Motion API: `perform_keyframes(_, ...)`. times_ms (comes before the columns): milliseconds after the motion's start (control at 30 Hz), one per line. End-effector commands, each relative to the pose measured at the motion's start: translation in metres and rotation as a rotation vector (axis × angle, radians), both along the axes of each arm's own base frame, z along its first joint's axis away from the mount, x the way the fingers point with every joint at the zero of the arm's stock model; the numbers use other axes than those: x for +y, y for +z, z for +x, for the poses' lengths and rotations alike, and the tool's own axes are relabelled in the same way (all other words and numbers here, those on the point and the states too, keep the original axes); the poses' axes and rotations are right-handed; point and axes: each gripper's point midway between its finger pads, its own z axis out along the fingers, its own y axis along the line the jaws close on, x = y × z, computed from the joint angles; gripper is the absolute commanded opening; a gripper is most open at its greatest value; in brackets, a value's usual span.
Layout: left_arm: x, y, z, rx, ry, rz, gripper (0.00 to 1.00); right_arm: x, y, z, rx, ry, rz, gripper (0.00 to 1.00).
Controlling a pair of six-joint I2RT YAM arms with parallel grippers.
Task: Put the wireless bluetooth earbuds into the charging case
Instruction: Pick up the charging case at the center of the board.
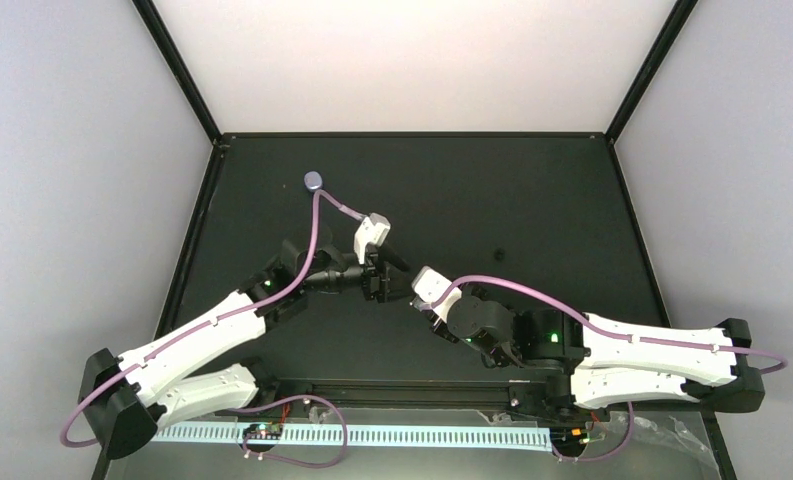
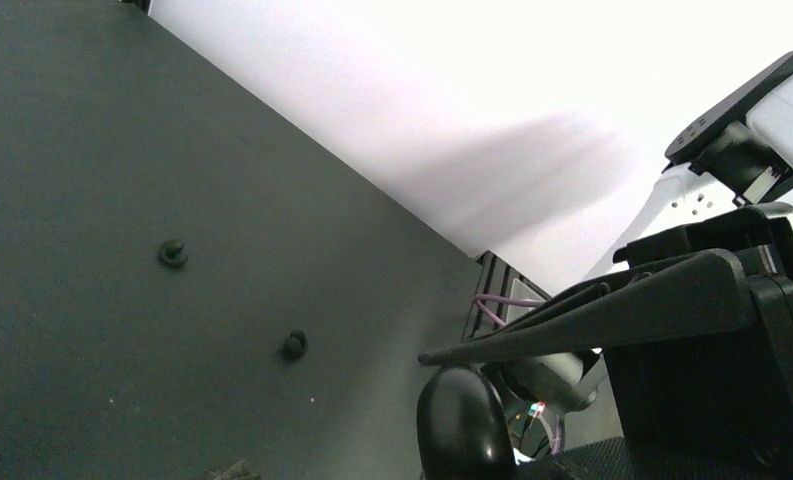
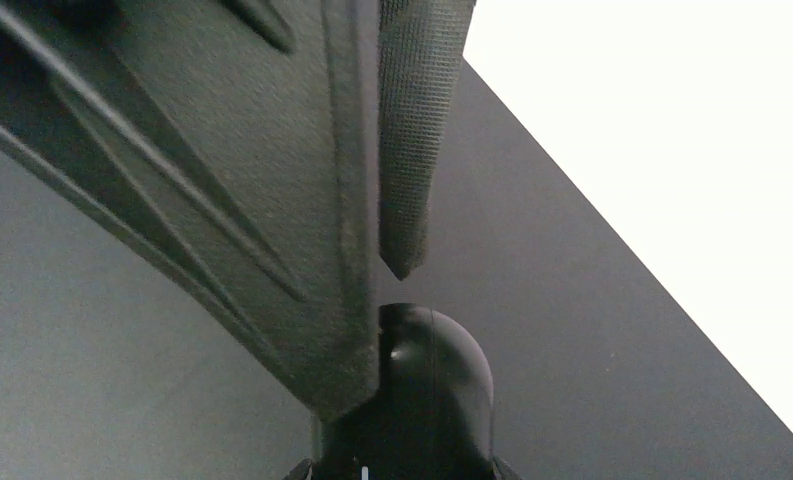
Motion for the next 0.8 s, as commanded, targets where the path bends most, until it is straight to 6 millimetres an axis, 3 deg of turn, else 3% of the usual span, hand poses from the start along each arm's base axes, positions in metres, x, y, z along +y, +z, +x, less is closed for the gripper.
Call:
perform_keyframes(0,-0.007,0.013,0.004,-0.019,0.008,0.008,0.76,0.007,0.019,-0.002,-0.005,0.008,0.06,0.35)
perform_keyframes(500,-0.025,0.004,-0.01,-0.001,-0.059,0.037,0.59,0.017,0.027,0.002,-0.045,0.01,0.059,0.35)
perform_keyframes(767,-0.027,0.005,-0.015,0.0,-0.075,0.033,0.39,0.021,0.026,0.002,-0.048,0.016,0.06,0.35)
